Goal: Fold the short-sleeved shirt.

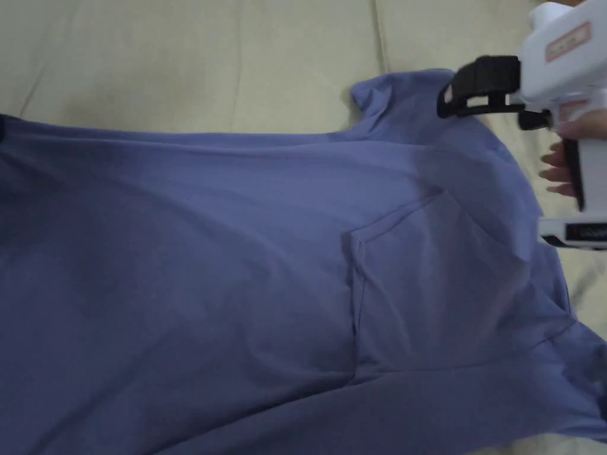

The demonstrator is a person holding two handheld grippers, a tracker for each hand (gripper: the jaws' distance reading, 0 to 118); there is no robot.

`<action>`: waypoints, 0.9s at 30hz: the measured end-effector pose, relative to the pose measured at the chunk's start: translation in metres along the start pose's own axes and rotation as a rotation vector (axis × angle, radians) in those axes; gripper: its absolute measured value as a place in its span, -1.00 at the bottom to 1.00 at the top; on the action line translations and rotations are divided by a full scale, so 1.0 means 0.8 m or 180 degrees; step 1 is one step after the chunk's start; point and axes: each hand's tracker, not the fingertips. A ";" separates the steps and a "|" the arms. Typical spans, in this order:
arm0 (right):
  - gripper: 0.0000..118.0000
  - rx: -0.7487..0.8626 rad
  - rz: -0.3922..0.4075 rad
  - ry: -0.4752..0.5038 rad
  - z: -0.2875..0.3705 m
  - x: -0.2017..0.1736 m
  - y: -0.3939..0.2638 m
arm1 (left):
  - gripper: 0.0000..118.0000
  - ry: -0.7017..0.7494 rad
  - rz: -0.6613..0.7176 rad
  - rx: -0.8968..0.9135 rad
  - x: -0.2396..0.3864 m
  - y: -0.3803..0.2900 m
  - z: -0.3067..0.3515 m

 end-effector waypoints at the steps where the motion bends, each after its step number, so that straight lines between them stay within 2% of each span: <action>1: 0.95 0.0164 -0.0082 0.0069 -0.004 0.005 0.006 | -1.00 0.0002 -0.0003 0.0026 0.001 -0.001 0.005; 3: 0.93 -0.0032 -0.0116 0.0201 -0.021 -0.003 0.012 | -1.00 0.0002 0.0023 0.0058 -0.001 0.000 0.012; 5: 0.78 -0.0156 0.0046 0.0100 -0.035 -0.016 0.011 | -1.00 -0.0014 0.0103 0.0032 -0.005 -0.004 0.011; 6: 0.34 -0.0246 0.0156 0.0041 -0.041 -0.022 0.009 | -1.00 -0.0025 0.0126 0.0014 -0.005 -0.005 0.012; 7: -0.01 -0.0314 0.0292 0.0004 -0.041 -0.034 0.011 | -1.00 -0.0028 0.0127 -0.0007 -0.006 -0.007 0.011; 8: -0.34 -0.0301 0.0471 -0.0202 -0.037 -0.044 0.005 | -1.00 -0.0008 0.0117 -0.0028 -0.007 -0.010 0.010; 9: -0.98 -0.0135 0.0601 -0.0409 -0.025 -0.048 -0.002 | -1.00 0.0008 0.0110 -0.0051 -0.007 -0.012 0.010; 10: -0.98 -0.0034 0.0605 -0.0203 -0.013 -0.049 -0.006 | -1.00 0.0011 0.0109 -0.0066 -0.006 -0.013 0.013; 11: -0.98 -0.0030 0.0188 0.0003 -0.002 -0.040 -0.011 | -1.00 0.0003 0.0123 -0.0071 -0.005 -0.016 0.017; 12: -0.98 0.0062 0.0106 0.0094 0.014 -0.040 -0.017 | -1.00 0.0009 0.0131 -0.0067 -0.004 -0.019 0.022; 14: -0.98 0.0296 0.0315 -0.0042 0.053 -0.050 -0.026 | -1.00 0.0024 0.0154 -0.0028 0.003 -0.022 0.041; 16: -0.98 0.0416 0.0457 0.0065 0.082 -0.047 -0.008 | -1.00 0.0007 0.0196 0.0079 0.011 -0.028 0.068; 21: -0.98 0.0850 0.0440 0.0185 0.194 -0.048 -0.010 | -1.00 0.0019 0.0216 0.0419 0.037 -0.038 0.172; 27: -0.98 0.1420 0.0531 0.0213 0.347 -0.057 -0.021 | -1.00 0.0093 0.0194 0.1061 0.072 -0.035 0.343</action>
